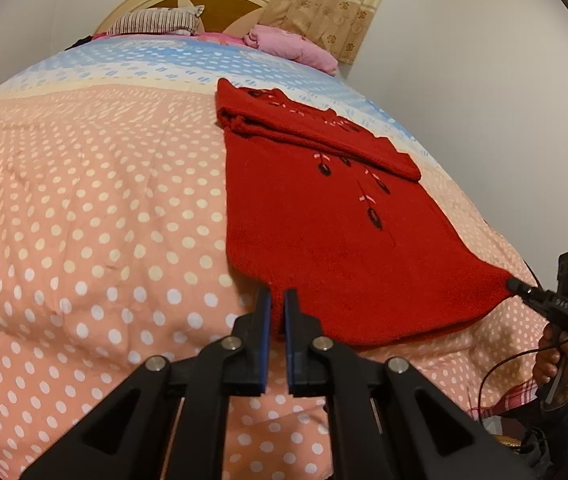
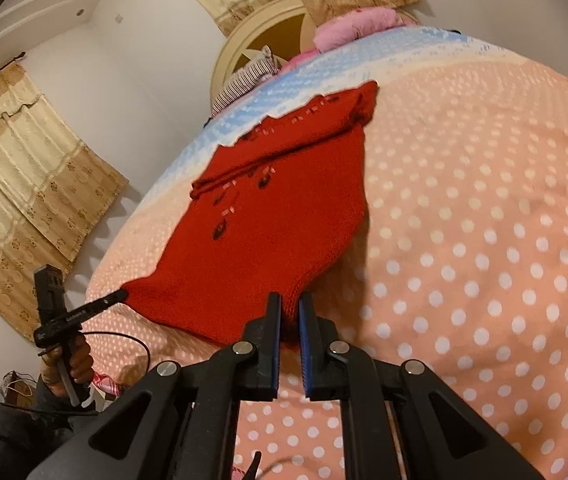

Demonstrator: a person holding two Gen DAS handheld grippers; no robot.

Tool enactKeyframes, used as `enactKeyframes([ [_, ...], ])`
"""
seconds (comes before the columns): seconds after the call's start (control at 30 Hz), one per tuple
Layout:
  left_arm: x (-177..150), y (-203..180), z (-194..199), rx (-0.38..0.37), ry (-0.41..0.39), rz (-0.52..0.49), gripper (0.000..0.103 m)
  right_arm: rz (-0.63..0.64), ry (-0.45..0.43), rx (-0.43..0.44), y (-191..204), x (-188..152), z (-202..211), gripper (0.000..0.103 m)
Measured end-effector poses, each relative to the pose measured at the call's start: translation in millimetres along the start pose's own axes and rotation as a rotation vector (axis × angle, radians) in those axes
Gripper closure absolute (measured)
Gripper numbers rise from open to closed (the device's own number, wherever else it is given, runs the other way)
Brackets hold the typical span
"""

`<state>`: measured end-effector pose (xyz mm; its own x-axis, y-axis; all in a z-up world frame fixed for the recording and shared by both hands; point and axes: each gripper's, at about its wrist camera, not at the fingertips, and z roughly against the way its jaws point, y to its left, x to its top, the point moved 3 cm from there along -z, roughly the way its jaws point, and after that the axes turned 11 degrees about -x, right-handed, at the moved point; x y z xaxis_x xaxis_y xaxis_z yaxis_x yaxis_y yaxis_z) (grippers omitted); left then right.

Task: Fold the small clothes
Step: 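Grasp the red sweater hem with both tools, then lift the held hem with both tools and fold it over toward the collar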

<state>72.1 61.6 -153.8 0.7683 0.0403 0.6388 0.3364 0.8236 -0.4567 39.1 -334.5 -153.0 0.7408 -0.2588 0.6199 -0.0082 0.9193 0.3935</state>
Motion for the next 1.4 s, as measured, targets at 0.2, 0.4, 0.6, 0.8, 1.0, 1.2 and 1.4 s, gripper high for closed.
enactKeyframes([
  [0.2, 21.5, 1.1, 7.3, -0.02, -0.05, 0.005, 0.097, -0.027, -0.051, 0.051, 3.6, 18.9, 12.7, 0.096],
  [0.4, 52.0, 4.3, 14.4, -0.054, -0.111, 0.032, 0.097, -0.031, -0.119, 0.073, 12.6, 48.1, 25.4, 0.096],
  [0.6, 77.1, 8.1, 12.7, -0.078, -0.141, 0.059, 0.097, -0.028, -0.165, 0.087, 23.1, 77.5, 26.3, 0.096],
  [0.8, 104.7, 6.8, 14.3, -0.096, -0.185, 0.057, 0.097, -0.035, -0.2, 0.095, 30.8, 107.7, 21.1, 0.096],
  [1.0, 132.7, 7.2, 8.6, -0.09, -0.203, 0.049, 0.097, -0.028, -0.221, 0.088, 38.1, 138.0, 12.9, 0.096],
  [1.2, 169.5, 8.7, 4.5, -0.08, -0.235, 0.034, 0.097, -0.011, -0.256, 0.054, 43.2, 174.8, 7.6, 0.096],
  [1.4, 200.9, 13.2, -9.4, -0.083, -0.237, 0.045, 0.097, -0.009, -0.267, 0.024, 42.7, 209.7, -8.5, 0.096],
])
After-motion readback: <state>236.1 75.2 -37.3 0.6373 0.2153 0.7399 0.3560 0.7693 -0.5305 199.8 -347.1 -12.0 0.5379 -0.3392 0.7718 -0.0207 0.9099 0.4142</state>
